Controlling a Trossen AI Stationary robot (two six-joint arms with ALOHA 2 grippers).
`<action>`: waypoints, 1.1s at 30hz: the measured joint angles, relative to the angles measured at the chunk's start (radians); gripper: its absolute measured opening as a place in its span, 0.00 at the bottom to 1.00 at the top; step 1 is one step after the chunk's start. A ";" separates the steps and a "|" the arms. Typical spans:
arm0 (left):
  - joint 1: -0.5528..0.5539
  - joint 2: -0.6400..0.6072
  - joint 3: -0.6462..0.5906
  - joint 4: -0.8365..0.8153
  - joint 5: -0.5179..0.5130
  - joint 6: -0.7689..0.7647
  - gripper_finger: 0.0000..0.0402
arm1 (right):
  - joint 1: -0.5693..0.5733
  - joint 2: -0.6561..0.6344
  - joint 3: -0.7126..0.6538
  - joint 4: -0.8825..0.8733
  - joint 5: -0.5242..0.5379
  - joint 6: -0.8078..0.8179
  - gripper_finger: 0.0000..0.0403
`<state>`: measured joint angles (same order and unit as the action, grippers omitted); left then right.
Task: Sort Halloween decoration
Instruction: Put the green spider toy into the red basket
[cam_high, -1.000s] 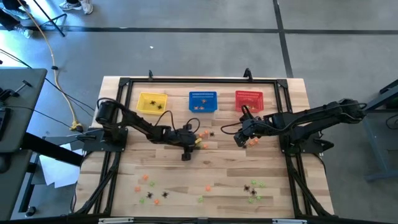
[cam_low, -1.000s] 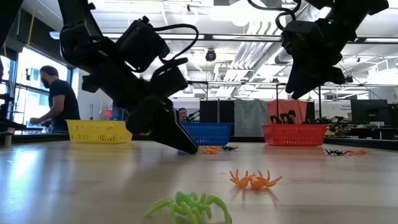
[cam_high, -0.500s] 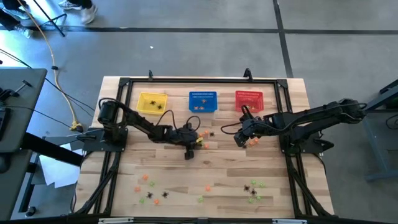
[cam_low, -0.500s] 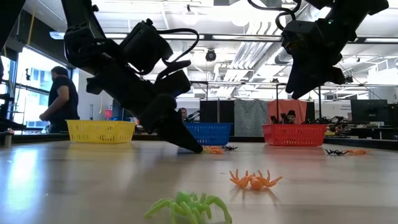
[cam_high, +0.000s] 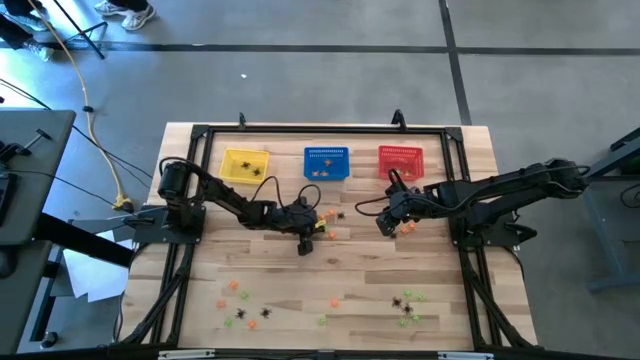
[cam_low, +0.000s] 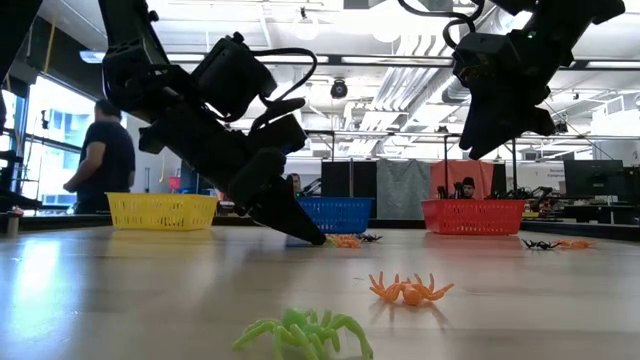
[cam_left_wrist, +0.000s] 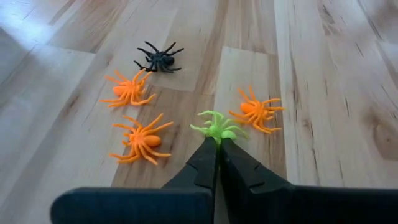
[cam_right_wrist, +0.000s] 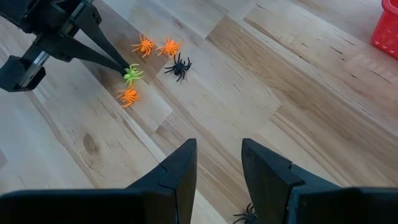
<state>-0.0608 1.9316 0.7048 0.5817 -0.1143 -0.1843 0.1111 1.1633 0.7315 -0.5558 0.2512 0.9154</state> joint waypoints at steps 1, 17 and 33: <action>0.000 0.000 0.000 0.001 0.000 0.000 0.00 | 0.000 0.000 0.000 0.000 0.000 0.000 0.31; -0.004 -0.103 0.000 -0.076 -0.006 -0.023 0.00 | 0.000 0.000 0.000 0.000 0.000 0.000 0.31; -0.074 -0.345 0.001 -0.144 -0.080 0.072 0.00 | 0.000 0.000 0.000 0.000 0.000 0.000 0.31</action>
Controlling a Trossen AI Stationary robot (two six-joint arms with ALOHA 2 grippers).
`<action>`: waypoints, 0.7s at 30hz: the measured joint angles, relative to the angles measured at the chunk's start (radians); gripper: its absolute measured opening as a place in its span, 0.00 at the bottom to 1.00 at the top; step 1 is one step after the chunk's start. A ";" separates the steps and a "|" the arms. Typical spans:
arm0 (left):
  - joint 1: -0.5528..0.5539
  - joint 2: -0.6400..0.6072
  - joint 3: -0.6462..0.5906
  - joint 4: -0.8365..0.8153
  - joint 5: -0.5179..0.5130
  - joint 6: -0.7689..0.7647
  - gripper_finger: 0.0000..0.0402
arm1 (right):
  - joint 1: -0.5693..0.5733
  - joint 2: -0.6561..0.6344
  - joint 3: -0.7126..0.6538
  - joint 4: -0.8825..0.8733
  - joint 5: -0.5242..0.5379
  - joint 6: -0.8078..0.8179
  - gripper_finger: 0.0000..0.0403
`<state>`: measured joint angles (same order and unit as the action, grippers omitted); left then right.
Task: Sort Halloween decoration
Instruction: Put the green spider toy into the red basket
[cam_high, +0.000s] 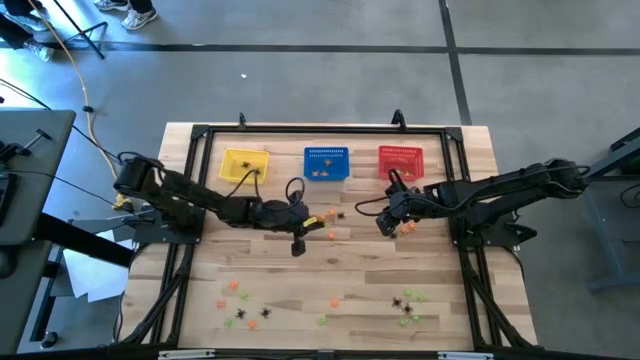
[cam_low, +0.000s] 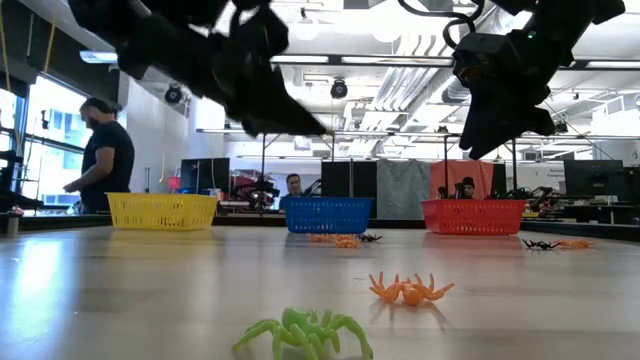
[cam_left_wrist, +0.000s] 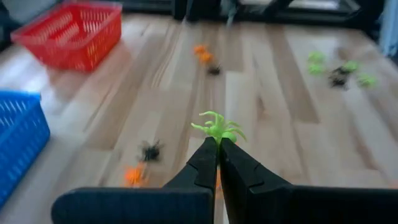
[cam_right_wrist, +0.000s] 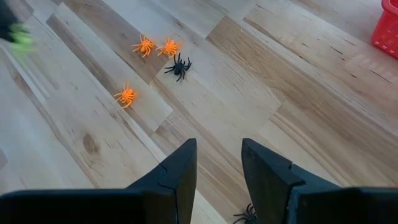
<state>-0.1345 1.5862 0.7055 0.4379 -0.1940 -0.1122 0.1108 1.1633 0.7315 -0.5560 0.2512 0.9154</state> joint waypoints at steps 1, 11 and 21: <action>-0.001 -0.011 0.000 0.004 0.000 0.010 0.00 | 0.000 0.000 0.000 0.000 0.000 0.000 0.31; -0.013 -0.060 0.000 0.009 0.000 0.038 0.00 | 0.000 0.000 0.000 0.000 0.000 -0.001 0.31; -0.013 -0.060 0.000 0.019 0.008 0.038 0.00 | -0.011 0.000 0.000 0.091 0.118 -0.038 0.31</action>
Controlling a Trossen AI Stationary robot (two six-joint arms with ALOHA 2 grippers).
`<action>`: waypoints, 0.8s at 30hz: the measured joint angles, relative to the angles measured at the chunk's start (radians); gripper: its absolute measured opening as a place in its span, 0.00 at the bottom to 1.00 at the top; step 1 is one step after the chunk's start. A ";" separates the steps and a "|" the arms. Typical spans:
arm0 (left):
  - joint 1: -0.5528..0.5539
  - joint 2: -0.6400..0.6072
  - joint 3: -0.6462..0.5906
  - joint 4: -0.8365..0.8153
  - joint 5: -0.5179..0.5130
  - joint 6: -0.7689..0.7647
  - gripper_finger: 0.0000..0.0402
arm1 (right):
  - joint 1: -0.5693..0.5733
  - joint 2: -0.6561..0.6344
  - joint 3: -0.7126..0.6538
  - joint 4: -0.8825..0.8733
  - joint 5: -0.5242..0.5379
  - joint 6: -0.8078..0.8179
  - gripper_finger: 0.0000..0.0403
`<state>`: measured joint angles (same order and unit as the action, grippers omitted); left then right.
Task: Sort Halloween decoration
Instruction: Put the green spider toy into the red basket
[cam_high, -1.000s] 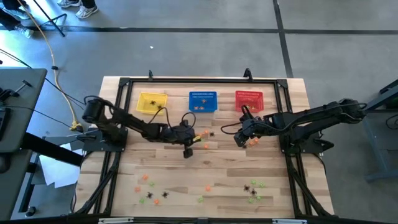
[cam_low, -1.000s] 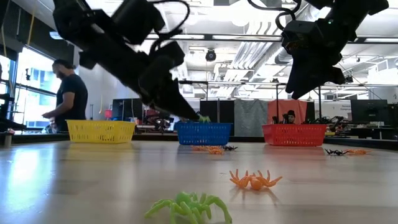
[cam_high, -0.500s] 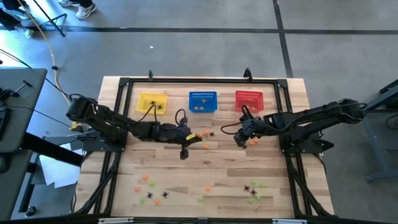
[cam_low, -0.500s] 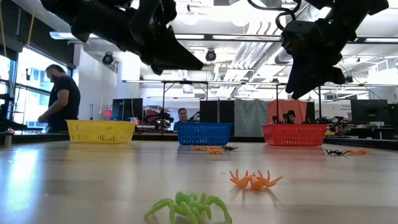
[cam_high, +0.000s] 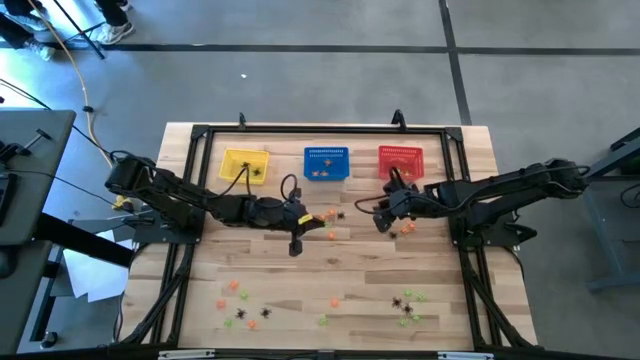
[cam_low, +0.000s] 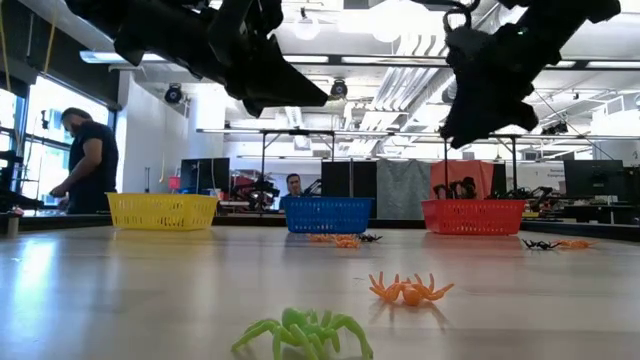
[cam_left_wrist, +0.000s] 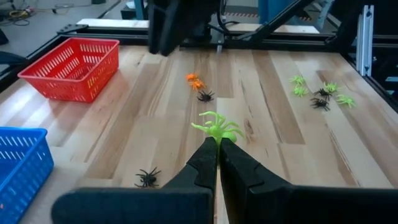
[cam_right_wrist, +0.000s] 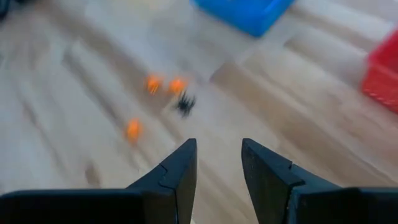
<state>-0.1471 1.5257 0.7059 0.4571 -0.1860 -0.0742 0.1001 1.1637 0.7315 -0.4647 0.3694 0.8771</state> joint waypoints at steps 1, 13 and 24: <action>0.000 0.000 0.000 0.004 0.000 0.000 0.00 | -0.002 0.000 0.000 0.005 0.025 0.044 0.31; 0.001 0.000 0.000 0.017 -0.001 0.026 0.00 | -0.015 0.035 0.000 0.227 0.022 0.077 0.31; 0.003 0.000 0.002 0.026 -0.035 0.052 0.00 | -0.006 0.191 0.000 0.715 -0.102 0.016 0.31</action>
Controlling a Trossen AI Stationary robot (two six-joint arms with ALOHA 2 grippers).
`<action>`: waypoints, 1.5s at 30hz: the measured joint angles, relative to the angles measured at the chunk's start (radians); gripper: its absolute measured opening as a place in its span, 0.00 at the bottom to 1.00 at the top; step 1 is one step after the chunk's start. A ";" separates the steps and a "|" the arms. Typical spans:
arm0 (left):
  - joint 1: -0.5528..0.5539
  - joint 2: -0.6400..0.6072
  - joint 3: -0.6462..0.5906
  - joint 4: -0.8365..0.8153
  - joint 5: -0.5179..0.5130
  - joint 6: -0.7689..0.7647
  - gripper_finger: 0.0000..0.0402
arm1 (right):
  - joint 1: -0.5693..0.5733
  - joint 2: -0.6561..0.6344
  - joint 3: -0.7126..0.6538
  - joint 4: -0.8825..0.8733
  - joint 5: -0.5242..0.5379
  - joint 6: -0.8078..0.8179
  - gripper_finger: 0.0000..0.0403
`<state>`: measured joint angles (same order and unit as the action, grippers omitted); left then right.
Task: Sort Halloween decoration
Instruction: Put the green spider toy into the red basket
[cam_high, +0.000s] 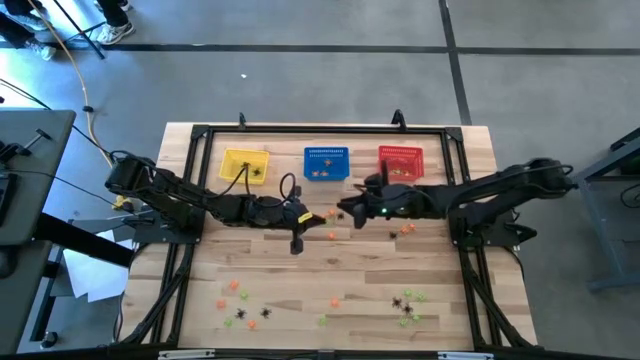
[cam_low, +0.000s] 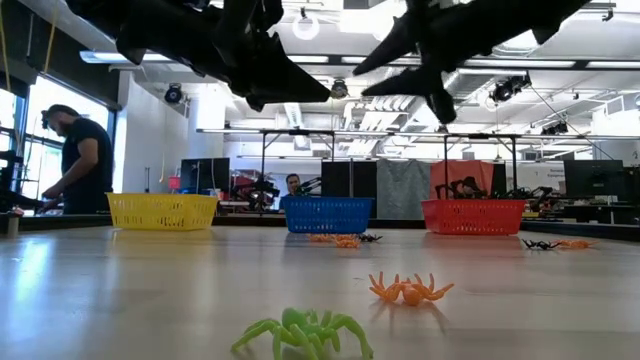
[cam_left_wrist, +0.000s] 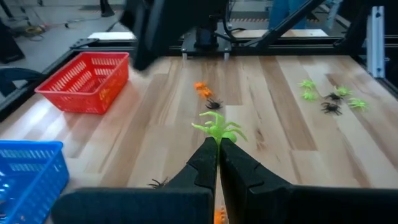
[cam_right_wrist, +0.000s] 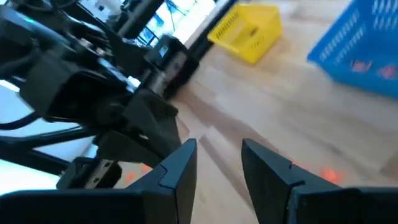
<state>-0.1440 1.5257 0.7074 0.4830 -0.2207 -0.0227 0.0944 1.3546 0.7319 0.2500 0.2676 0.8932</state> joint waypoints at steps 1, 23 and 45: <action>0.000 0.000 0.000 0.003 -0.009 0.005 0.00 | 0.001 0.017 0.000 0.001 -0.005 0.017 0.31; -0.004 0.000 0.000 0.038 -0.029 0.035 0.00 | 0.011 0.147 0.000 0.264 -0.077 0.070 0.31; 0.001 0.000 -0.001 0.038 -0.098 0.072 0.00 | 0.063 0.147 0.000 0.255 -0.081 0.206 0.31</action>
<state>-0.1430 1.5257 0.7067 0.5209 -0.3185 0.0498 0.1576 1.5017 0.7315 0.5053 0.1865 1.0996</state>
